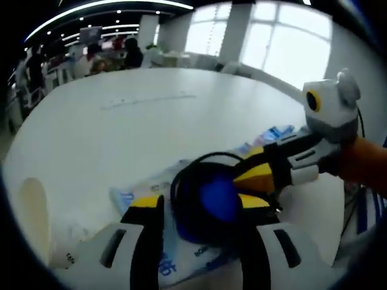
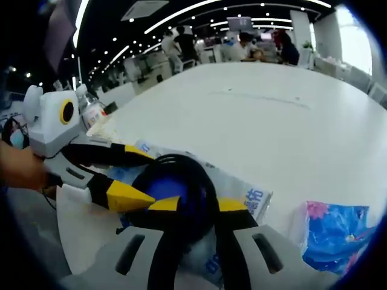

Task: Arrange the tabletop items into an orderly group along one side of the table until the central work area is clear of visible clutter.

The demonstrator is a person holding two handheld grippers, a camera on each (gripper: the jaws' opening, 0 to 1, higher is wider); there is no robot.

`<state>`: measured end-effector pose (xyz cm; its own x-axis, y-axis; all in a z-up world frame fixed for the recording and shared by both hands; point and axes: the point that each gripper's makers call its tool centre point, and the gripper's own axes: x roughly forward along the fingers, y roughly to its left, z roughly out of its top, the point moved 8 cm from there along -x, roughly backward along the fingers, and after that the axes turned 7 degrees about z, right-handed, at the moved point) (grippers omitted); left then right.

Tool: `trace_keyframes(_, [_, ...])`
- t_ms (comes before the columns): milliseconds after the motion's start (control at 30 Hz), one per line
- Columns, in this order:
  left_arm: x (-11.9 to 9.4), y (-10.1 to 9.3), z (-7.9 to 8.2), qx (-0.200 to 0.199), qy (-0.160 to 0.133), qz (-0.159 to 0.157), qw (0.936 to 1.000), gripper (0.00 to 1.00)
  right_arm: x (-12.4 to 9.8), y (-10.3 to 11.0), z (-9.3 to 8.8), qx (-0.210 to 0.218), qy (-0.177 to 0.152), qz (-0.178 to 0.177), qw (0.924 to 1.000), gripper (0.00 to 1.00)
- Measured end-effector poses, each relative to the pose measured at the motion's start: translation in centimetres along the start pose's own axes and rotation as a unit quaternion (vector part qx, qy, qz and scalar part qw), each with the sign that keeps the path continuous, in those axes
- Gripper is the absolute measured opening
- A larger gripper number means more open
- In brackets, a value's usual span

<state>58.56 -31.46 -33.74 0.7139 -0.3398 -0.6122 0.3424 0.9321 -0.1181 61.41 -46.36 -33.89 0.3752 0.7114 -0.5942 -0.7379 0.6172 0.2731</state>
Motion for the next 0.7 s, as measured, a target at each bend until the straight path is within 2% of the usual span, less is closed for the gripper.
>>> trace_keyframes(433, [0.35,0.02,-0.07,-0.009,0.006,0.023,0.9997,0.32,0.08,0.23,0.08,-0.009,0.005,-0.008,0.9999,0.21])
trace_keyframes(700, [0.39,0.06,0.0,-0.007,0.001,0.037,0.9993,0.27,0.31,0.63,0.29,-0.019,0.015,-0.037,0.999,0.2])
